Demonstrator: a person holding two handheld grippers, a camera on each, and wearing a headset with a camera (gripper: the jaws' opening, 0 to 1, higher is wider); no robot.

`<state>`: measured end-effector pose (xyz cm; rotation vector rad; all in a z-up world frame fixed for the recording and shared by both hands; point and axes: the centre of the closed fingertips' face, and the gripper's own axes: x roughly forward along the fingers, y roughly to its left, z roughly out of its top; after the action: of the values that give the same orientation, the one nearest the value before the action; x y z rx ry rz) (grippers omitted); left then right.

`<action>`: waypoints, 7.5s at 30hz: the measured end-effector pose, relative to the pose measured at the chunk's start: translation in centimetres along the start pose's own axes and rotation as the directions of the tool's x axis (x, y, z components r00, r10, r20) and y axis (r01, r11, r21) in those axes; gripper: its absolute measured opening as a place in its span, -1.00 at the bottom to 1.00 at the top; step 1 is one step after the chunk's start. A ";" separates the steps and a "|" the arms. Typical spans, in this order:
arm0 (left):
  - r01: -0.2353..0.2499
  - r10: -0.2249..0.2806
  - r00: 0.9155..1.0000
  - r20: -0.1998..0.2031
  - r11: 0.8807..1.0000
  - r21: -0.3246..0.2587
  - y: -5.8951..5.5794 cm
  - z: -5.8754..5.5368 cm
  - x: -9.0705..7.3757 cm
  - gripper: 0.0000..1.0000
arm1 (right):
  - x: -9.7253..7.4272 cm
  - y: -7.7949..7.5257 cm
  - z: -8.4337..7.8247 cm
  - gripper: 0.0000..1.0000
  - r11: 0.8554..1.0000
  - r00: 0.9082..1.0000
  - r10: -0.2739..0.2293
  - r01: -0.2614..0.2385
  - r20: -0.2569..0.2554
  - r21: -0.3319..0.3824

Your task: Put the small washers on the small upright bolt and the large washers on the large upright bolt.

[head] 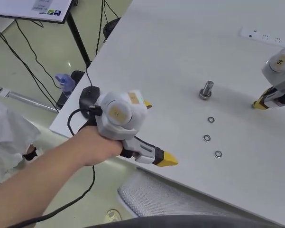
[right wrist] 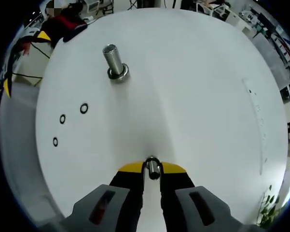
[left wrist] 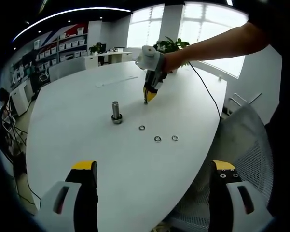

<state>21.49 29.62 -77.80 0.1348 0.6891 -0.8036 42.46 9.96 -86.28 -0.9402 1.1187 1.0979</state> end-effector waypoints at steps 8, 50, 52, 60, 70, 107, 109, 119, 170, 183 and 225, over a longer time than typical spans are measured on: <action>-0.003 0.003 1.000 -0.003 1.000 -0.009 0.2 -0.1 -0.1 0.93 | 0.8 -0.1 -0.1 -0.75 1.000 1.000 0.005 -0.005 -0.008 -0.008; 0.022 -0.022 1.000 -0.002 0.999 0.030 -0.4 0.2 0.0 0.84 | -3.6 0.6 2.8 -0.56 0.996 0.999 -0.017 0.021 0.043 -0.082; 0.022 -0.022 1.000 0.002 0.999 0.031 -0.4 0.3 -0.1 0.84 | -3.9 0.9 3.2 -0.56 0.995 0.999 -0.017 0.022 0.048 -0.097; 0.016 -0.016 1.000 0.006 0.999 0.046 -0.6 0.5 -0.3 0.85 | -4.4 2.0 5.0 -0.51 0.989 0.997 0.001 0.009 0.074 -0.146; 0.014 -0.015 1.000 0.013 0.999 0.047 -0.9 0.6 -0.6 0.82 | -4.8 5.4 7.3 -0.51 0.979 0.994 0.035 -0.012 0.105 -0.205; 0.012 -0.013 1.000 0.023 1.000 0.028 -1.3 0.4 -1.3 0.76 | 1.5 12.0 7.8 -0.50 0.964 0.990 0.113 -0.088 0.088 -0.253; 0.012 -0.012 1.000 0.024 1.000 0.023 -1.3 0.3 -1.3 0.76 | 1.6 12.0 7.8 -0.50 0.964 0.990 0.110 -0.085 0.087 -0.250; 0.009 -0.009 1.000 0.023 1.000 0.016 -1.4 0.0 -1.6 0.74 | 1.9 11.8 7.9 -0.52 0.967 0.992 0.097 -0.074 0.085 -0.245; 0.007 -0.008 1.000 0.026 0.999 0.033 -1.4 0.9 -1.3 0.66 | -2.4 8.3 2.1 -0.75 0.998 0.997 0.039 -0.035 0.070 -0.060; 0.009 -0.010 1.000 0.023 1.000 0.029 -1.3 1.1 -1.0 0.66 | -4.2 6.3 -1.3 -0.76 1.000 0.998 0.010 -0.011 0.058 0.010; 0.014 -0.014 1.000 0.002 1.000 0.025 -1.3 0.2 -0.7 0.99 | -4.7 -1.0 1.0 -0.76 0.999 0.995 -0.047 0.045 0.092 0.026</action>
<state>20.41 29.06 -77.04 0.1517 0.6788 -0.8254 43.23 9.88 -81.41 -0.8832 1.0279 1.0776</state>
